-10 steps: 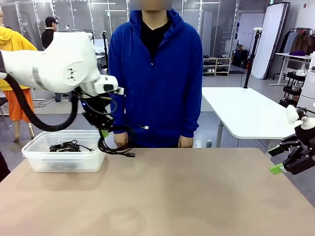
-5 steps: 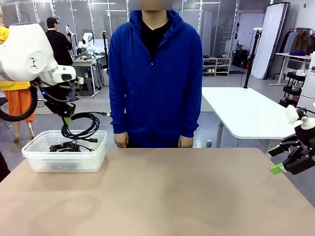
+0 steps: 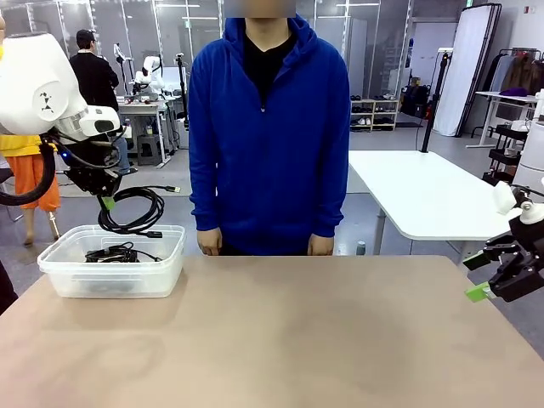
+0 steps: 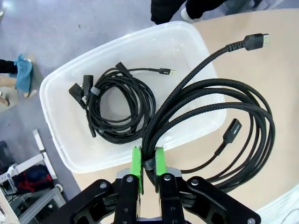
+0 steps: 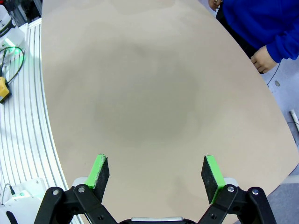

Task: Organize and store the cables.
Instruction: Place the USB Extension Cable into the Organizing box.

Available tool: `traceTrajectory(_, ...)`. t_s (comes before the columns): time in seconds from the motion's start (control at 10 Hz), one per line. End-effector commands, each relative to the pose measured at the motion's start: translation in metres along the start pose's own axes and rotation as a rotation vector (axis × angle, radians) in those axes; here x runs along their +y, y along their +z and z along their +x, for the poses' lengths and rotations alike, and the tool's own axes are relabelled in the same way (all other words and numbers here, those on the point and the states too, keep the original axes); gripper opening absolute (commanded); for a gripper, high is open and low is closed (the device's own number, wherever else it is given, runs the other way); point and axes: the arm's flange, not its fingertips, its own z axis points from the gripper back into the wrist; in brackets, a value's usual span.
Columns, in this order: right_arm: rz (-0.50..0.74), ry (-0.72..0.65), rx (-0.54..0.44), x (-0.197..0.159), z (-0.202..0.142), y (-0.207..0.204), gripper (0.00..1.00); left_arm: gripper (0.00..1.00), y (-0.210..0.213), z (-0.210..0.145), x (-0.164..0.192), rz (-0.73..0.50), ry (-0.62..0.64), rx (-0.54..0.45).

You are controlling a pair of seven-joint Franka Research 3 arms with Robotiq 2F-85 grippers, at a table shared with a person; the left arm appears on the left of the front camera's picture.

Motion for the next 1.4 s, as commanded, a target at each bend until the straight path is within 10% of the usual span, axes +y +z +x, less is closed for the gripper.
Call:
traceTrajectory(0.0, 0.007, 0.008, -0.012, -0.001, -0.001, 0.0, 1.0, 0.14, -0.001, -0.001, 0.001, 0.0, -0.018, 0.002)
traceTrajectory(0.4, 0.007, 0.008, -0.012, -0.001, -0.001, 0.0, 1.0, 0.14, -0.026, 0.021, 0.041, 0.125, -0.212, 0.113)
traceTrajectory(1.3, 0.007, 0.008, -0.012, -0.001, -0.001, 0.0, 1.0, 0.14, -0.145, 0.034, 0.111, -0.022, -0.093, 0.203)
